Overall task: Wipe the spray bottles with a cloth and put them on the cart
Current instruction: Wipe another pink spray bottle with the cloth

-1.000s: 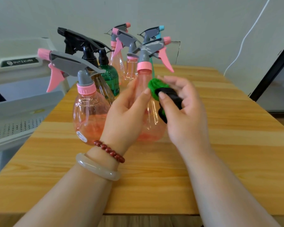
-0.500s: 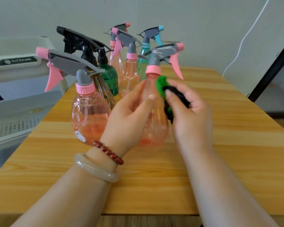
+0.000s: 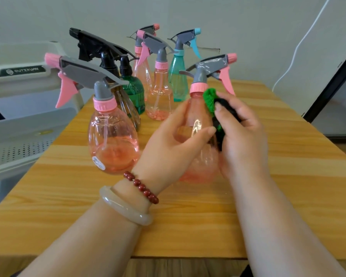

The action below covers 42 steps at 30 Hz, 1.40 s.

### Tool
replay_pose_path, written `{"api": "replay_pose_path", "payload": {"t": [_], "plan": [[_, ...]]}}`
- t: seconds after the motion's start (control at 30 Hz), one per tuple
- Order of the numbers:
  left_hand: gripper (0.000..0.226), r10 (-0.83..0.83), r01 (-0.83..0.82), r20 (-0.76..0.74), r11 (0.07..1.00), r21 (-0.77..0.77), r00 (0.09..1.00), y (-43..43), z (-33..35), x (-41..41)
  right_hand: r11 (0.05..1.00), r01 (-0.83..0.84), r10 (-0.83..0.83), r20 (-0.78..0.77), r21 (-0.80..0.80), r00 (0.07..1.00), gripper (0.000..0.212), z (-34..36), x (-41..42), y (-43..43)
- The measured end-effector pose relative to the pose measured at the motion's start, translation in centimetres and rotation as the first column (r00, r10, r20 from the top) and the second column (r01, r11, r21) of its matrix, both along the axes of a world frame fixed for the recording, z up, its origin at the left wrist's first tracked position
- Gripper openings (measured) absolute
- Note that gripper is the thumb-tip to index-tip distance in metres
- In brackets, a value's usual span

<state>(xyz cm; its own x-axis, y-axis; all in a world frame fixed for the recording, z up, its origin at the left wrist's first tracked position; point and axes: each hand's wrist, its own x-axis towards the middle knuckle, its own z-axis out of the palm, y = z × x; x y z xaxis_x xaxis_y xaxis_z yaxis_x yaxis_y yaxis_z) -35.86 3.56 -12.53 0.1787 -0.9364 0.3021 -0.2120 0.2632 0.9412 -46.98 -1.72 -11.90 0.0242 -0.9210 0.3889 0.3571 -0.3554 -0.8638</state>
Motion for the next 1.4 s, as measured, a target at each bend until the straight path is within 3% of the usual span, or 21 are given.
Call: {"api": "replay_pose_path", "payload": {"t": [0.07,0.2,0.3,0.4,0.47,0.63,0.73,0.87,0.97,1.03,1.17,1.27,1.4], "plan": [[0.046,0.017,-0.018,-0.048,1.0,-0.021,0.999,0.1,0.1,-0.1,0.999,-0.039,0.039,0.005,0.028,0.999,0.029,0.0,0.0,0.0],[0.056,0.11,-0.127,-0.257,0.991,-0.049,0.96,-0.2,0.0,0.7,0.99,-0.109,0.104,-0.062,-0.085,0.993,0.031,0.2,0.6,0.7],[0.047,0.045,-0.066,-0.293,0.996,-0.063,0.955,-0.1,0.1,0.7,0.994,-0.097,0.095,-0.039,-0.05,0.995,0.03,0.4,0.5,0.7],[0.046,-0.127,0.119,-0.215,0.992,-0.05,0.968,0.4,0.2,0.2,0.987,-0.118,0.108,0.086,0.112,0.99,0.028,0.6,0.1,0.5],[0.048,-0.121,0.117,-0.119,0.993,-0.035,0.986,0.4,0.5,0.0,0.982,-0.076,0.063,0.08,0.171,0.995,0.028,0.6,-0.1,0.6],[0.048,0.082,-0.084,-0.051,0.996,-0.029,0.995,0.5,0.6,0.1,0.993,0.067,-0.064,-0.033,0.095,0.997,0.028,0.6,0.1,0.8],[0.04,0.051,-0.052,-0.054,0.999,-0.016,0.997,0.3,0.2,0.2,0.99,0.117,-0.115,-0.028,0.082,0.993,0.029,0.4,0.4,0.9],[0.077,-0.045,0.044,0.045,0.999,0.019,0.998,0.0,-0.2,0.4,0.994,0.11,-0.112,-0.122,-0.026,0.986,0.029,0.3,0.8,1.2],[0.091,-0.014,0.014,-0.001,0.999,-0.048,1.0,-0.2,-0.4,0.6,0.993,-0.03,0.018,-0.108,-0.113,0.994,0.031,0.7,0.5,1.1],[0.089,-0.008,0.0,-0.095,0.997,-0.082,0.995,-0.3,-0.5,0.6,0.984,-0.09,0.076,-0.101,-0.152,0.992,0.034,0.9,0.3,0.8],[0.068,-0.063,0.051,-0.148,0.995,-0.085,0.987,-0.2,-0.7,0.0,0.988,-0.019,0.003,-0.105,-0.151,0.994,0.025,0.7,-0.3,-0.1],[0.067,-0.114,0.107,-0.123,0.992,-0.061,0.986,0.0,-0.6,-0.4,0.999,-0.008,0.006,-0.031,-0.052,0.999,0.022,0.8,-0.8,-0.6],[0.071,-0.031,0.012,-0.194,0.995,-0.098,0.98,-0.5,-0.5,0.5,0.987,-0.096,0.086,-0.08,-0.127,0.993,0.026,0.6,-0.3,-0.3]]}}
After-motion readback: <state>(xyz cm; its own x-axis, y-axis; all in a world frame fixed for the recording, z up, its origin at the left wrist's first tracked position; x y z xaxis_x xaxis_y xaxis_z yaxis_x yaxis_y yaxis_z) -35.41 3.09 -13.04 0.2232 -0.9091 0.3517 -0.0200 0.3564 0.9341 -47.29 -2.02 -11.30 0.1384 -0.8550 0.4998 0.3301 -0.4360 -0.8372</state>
